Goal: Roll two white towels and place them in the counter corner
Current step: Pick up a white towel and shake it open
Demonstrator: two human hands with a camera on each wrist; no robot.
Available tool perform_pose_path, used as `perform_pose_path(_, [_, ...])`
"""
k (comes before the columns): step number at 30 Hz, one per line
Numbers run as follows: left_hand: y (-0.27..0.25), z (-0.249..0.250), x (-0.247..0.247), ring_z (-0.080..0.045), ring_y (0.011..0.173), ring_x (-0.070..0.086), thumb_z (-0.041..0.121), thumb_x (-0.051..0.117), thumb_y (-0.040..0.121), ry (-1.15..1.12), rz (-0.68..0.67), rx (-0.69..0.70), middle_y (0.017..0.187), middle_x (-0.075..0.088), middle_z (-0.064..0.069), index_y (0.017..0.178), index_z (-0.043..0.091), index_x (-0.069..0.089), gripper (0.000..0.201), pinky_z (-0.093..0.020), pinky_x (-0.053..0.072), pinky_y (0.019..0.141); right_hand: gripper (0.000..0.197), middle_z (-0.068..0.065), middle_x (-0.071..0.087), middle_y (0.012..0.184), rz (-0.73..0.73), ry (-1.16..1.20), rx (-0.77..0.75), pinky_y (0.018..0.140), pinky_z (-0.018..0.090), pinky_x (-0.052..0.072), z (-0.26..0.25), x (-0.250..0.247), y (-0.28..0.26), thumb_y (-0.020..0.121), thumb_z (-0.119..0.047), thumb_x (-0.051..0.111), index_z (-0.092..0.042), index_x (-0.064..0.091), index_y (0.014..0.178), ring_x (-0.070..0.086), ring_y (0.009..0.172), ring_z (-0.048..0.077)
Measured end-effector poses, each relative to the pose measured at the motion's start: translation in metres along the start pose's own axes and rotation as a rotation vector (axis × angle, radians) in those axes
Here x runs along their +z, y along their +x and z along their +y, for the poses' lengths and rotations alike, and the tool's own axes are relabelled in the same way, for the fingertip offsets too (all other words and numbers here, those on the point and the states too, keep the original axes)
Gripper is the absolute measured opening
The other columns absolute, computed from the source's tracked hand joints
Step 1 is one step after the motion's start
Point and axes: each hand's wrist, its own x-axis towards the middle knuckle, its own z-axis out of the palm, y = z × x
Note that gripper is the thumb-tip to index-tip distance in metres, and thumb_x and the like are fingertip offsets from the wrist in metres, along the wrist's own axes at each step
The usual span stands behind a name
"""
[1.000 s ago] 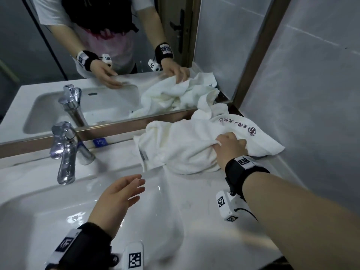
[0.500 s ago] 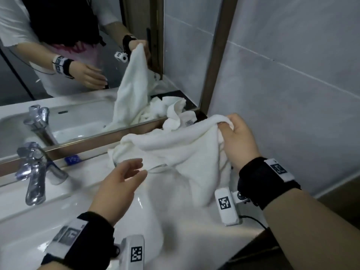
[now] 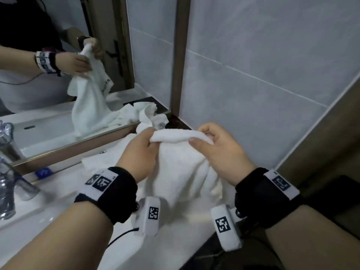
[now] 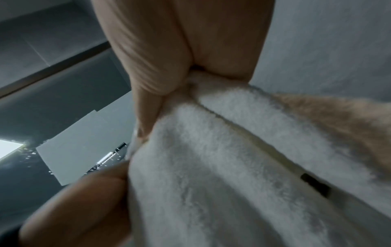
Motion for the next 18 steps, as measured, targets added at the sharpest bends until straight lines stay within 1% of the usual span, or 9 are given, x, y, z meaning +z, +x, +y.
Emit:
perform_pose_path(1, [0.002, 0.007, -0.002, -0.03, 0.083, 0.062, 0.01, 0.045, 0.095, -0.039, 0.003, -0.022, 0.09, 0.067, -0.016, 0.097, 0.008, 0.059, 0.014, -0.051, 0.049, 0.076, 0.036, -0.003, 0.059, 0.077, 0.008, -0.012, 0.037, 0.069, 0.035, 0.045, 0.001, -0.005, -0.004, 0.068, -0.045, 0.077, -0.021, 0.058, 0.088, 0.055, 0.072, 0.012])
perform_pose_path(2, [0.004, 0.016, -0.002, -0.031, 0.081, 0.061, 0.01, 0.044, 0.093, -0.083, -0.005, -0.024, 0.09, 0.065, -0.021, 0.097, 0.007, 0.059, 0.015, -0.051, 0.048, 0.077, 0.042, -0.005, 0.063, 0.078, 0.01, -0.052, 0.062, 0.07, 0.032, 0.048, 0.002, -0.01, -0.009, 0.061, -0.044, 0.081, -0.022, 0.058, 0.089, 0.058, 0.072, 0.01])
perform_pose_path(4, [0.006, 0.035, 0.0, -0.022, 0.076, 0.055, 0.01, 0.044, 0.091, -0.158, -0.022, -0.001, 0.087, 0.06, -0.026, 0.094, 0.005, 0.058, 0.016, -0.047, 0.046, 0.073, 0.048, -0.011, 0.067, 0.08, 0.01, -0.163, 0.094, 0.065, 0.019, 0.049, 0.004, -0.021, -0.019, 0.054, -0.04, 0.086, -0.025, 0.06, 0.091, 0.062, 0.071, 0.003])
perform_pose_path(7, [0.006, 0.063, 0.007, -0.019, 0.08, 0.055, 0.013, 0.042, 0.089, -0.241, -0.076, 0.025, 0.083, 0.058, -0.02, 0.094, 0.006, 0.059, 0.019, -0.042, 0.045, 0.074, 0.046, -0.018, 0.072, 0.086, 0.05, -0.256, 0.156, 0.061, 0.009, 0.048, 0.006, -0.036, -0.034, 0.055, -0.03, 0.088, -0.029, 0.066, 0.096, 0.066, 0.074, -0.003])
perform_pose_path(9, [0.004, 0.075, 0.012, -0.027, 0.082, 0.059, 0.015, 0.043, 0.088, -0.323, -0.098, 0.009, 0.083, 0.061, -0.015, 0.088, 0.014, 0.061, 0.018, -0.046, 0.045, 0.076, 0.036, -0.014, 0.075, 0.084, 0.052, -0.238, 0.235, 0.067, 0.016, 0.054, 0.009, -0.046, -0.046, 0.06, -0.028, 0.087, -0.024, 0.071, 0.092, 0.07, 0.076, 0.002])
perform_pose_path(11, [0.003, 0.085, 0.015, -0.032, 0.087, 0.065, 0.013, 0.046, 0.091, -0.399, -0.081, -0.024, 0.091, 0.068, -0.016, 0.091, 0.018, 0.066, 0.02, -0.049, 0.05, 0.078, 0.022, -0.005, 0.077, 0.082, 0.036, -0.175, 0.346, 0.076, 0.033, 0.059, 0.014, -0.055, -0.06, 0.069, -0.024, 0.084, -0.019, 0.074, 0.087, 0.073, 0.077, 0.013])
perform_pose_path(13, [0.002, 0.093, 0.019, -0.029, 0.092, 0.069, 0.018, 0.049, 0.091, -0.445, -0.061, -0.04, 0.096, 0.072, -0.011, 0.094, 0.023, 0.068, 0.02, -0.048, 0.054, 0.08, 0.012, 0.001, 0.077, 0.087, 0.03, -0.121, 0.424, 0.083, 0.043, 0.056, 0.016, -0.063, -0.075, 0.08, -0.022, 0.076, -0.018, 0.074, 0.091, 0.074, 0.082, 0.02])
perform_pose_path(16, [0.001, 0.098, 0.034, -0.025, 0.087, 0.068, 0.026, 0.05, 0.088, -0.428, -0.011, -0.055, 0.094, 0.07, -0.002, 0.099, 0.024, 0.063, 0.017, -0.045, 0.058, 0.081, 0.018, 0.013, 0.074, 0.101, 0.077, 0.045, 0.46, 0.087, 0.045, 0.053, 0.012, -0.074, -0.094, 0.093, -0.023, 0.063, -0.011, 0.072, 0.102, 0.07, 0.096, 0.029])
perform_pose_path(18, [0.001, 0.089, 0.043, -0.02, 0.084, 0.067, 0.017, 0.05, 0.095, -0.459, 0.009, -0.072, 0.088, 0.07, 0.009, 0.108, 0.018, 0.058, 0.015, -0.032, 0.06, 0.074, 0.022, 0.022, 0.071, 0.105, 0.122, 0.183, 0.469, 0.08, 0.042, 0.054, 0.003, -0.076, -0.099, 0.095, -0.019, 0.058, -0.002, 0.069, 0.105, 0.069, 0.094, 0.031])
